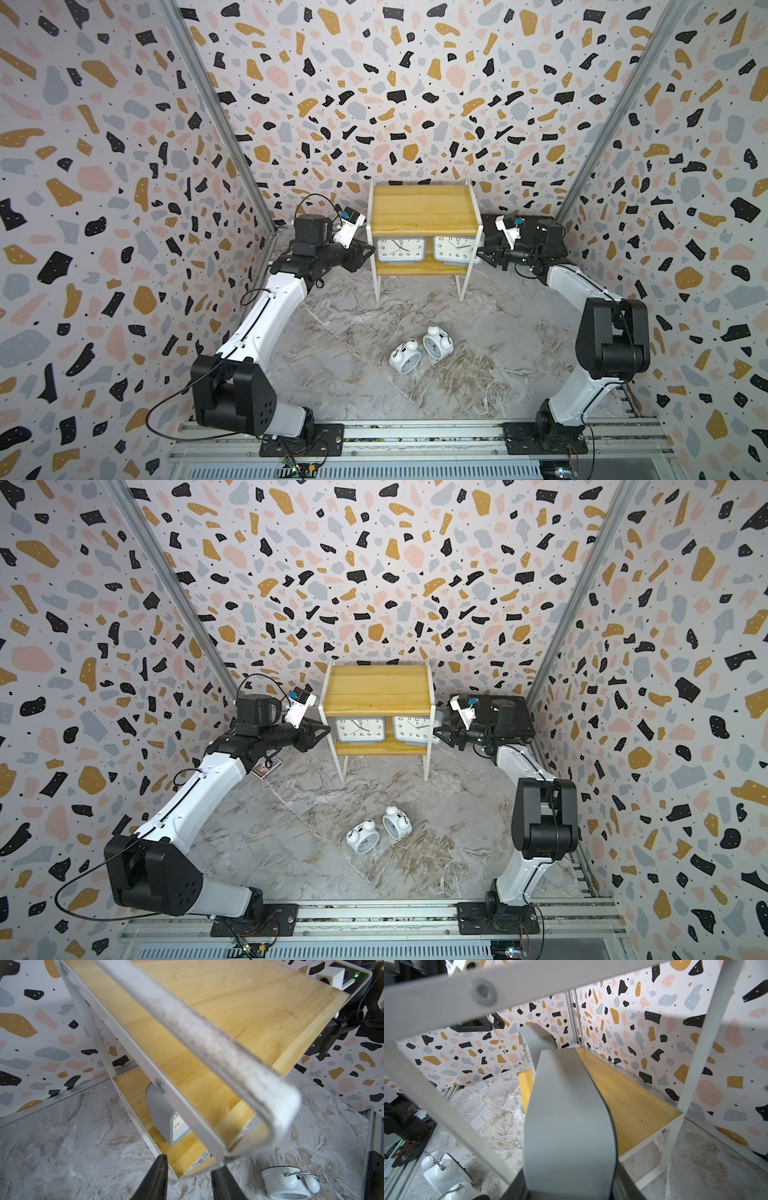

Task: Place the alarm clocks on the shelf by style
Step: Place the alarm on the shelf.

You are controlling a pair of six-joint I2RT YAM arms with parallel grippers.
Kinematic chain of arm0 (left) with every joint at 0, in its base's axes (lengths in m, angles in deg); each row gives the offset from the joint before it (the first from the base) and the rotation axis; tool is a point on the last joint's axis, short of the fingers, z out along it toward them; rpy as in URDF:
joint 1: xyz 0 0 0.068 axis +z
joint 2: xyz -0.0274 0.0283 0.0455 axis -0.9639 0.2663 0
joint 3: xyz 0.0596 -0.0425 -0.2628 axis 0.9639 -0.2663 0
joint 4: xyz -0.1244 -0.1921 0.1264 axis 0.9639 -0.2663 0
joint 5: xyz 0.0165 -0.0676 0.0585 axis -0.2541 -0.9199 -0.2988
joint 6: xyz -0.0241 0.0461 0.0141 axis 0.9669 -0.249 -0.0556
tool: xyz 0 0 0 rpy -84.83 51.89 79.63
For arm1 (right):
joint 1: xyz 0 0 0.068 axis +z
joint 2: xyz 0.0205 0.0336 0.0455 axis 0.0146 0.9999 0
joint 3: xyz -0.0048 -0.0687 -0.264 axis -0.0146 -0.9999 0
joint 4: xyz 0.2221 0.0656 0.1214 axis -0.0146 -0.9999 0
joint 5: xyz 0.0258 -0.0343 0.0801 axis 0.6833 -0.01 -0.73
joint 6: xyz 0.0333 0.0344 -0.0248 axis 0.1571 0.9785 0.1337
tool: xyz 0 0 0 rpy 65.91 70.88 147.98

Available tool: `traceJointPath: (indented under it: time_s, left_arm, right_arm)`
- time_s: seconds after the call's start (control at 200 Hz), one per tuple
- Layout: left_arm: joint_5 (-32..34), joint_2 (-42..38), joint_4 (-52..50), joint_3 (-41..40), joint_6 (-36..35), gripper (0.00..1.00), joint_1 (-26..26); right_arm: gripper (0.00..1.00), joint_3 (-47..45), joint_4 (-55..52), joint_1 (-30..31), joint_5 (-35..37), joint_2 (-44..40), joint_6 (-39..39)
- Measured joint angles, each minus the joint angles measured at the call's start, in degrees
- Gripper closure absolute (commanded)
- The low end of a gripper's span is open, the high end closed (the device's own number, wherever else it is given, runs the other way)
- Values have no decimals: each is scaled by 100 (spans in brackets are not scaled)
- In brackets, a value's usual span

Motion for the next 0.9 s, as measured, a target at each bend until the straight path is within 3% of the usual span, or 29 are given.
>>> traceJointPath:
  time_s: [0.901]
  left_arm:
    - [-46,0,-2,0,-4,63,4]
  right_arm:
    - [68,107,232,192,-70,203,125]
